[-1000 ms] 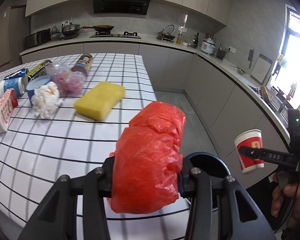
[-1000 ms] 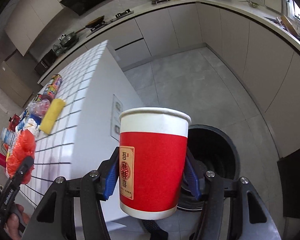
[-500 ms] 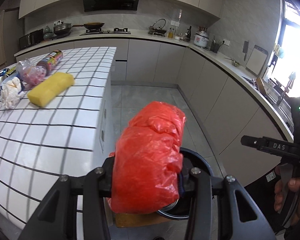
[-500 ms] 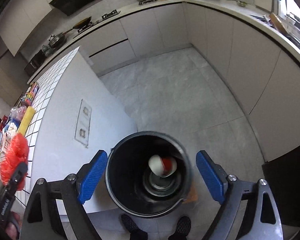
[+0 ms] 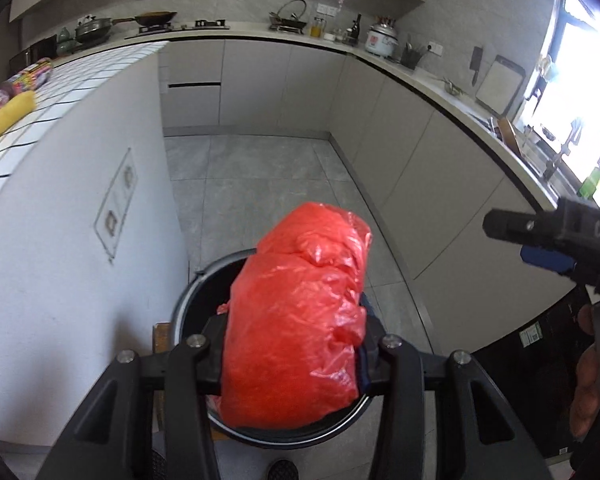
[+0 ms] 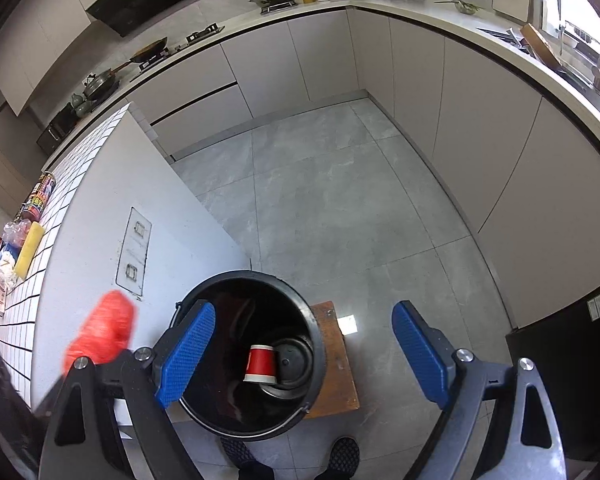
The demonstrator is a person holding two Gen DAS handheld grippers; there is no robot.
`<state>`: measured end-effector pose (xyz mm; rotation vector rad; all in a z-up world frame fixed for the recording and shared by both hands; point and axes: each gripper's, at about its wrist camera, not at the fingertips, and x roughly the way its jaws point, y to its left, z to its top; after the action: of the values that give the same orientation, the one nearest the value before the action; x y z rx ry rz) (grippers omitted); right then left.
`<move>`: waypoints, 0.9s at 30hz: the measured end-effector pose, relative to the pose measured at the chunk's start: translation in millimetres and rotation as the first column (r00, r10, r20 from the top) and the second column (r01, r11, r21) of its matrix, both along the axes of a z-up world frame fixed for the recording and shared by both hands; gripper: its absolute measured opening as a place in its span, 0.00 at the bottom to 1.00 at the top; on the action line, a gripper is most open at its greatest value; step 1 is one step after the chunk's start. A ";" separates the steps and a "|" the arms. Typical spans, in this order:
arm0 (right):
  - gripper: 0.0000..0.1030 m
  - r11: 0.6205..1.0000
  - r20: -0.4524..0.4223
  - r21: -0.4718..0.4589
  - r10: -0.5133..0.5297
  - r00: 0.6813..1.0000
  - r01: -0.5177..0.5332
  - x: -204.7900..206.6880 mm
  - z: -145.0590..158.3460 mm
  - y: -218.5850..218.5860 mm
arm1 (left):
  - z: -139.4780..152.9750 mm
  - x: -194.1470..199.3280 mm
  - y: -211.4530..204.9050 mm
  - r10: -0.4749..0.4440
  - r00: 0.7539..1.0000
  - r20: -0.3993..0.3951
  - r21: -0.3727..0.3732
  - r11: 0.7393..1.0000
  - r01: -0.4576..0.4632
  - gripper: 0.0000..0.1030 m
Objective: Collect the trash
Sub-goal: 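Carry the red bag and red cup over the bin and release both, then grasp the milk carton with the left tool while the right tool grasps the yellow sponge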
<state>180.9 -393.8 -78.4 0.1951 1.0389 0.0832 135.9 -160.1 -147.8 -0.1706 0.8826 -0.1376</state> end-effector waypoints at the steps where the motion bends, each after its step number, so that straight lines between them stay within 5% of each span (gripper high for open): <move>1: 0.89 1.000 0.002 -0.005 -0.002 1.000 0.002 0.5 1.5 -3.5 | -1.3 3.2 -6.0 -0.008 1.000 -0.020 0.004 1.000 0.009 0.54; 3: 0.89 1.000 0.002 -0.009 -0.005 1.000 0.005 2.4 4.1 -7.8 | 4.4 3.5 -10.5 0.014 1.000 -0.017 0.022 1.000 -0.014 0.84; 5: 0.89 1.000 0.005 -0.011 -0.018 1.000 0.018 4.3 7.6 -14.4 | 17.8 -0.1 -10.2 0.047 0.998 0.028 0.067 0.997 -0.049 0.96; 13: 0.89 0.998 0.032 0.040 -0.047 0.998 0.045 8.4 21.2 -20.7 | 45.5 -7.3 15.2 0.093 0.992 0.081 0.119 0.988 -0.103 0.96; 27: 0.89 0.995 0.071 0.093 0.038 0.997 -0.044 12.0 38.8 43.4 | 75.7 -22.5 81.9 0.206 0.969 0.137 0.156 0.962 -0.226 0.97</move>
<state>192.9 -350.5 -39.6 0.2551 0.9712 0.1755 113.4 -78.2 -72.1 -0.0972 0.7464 0.1311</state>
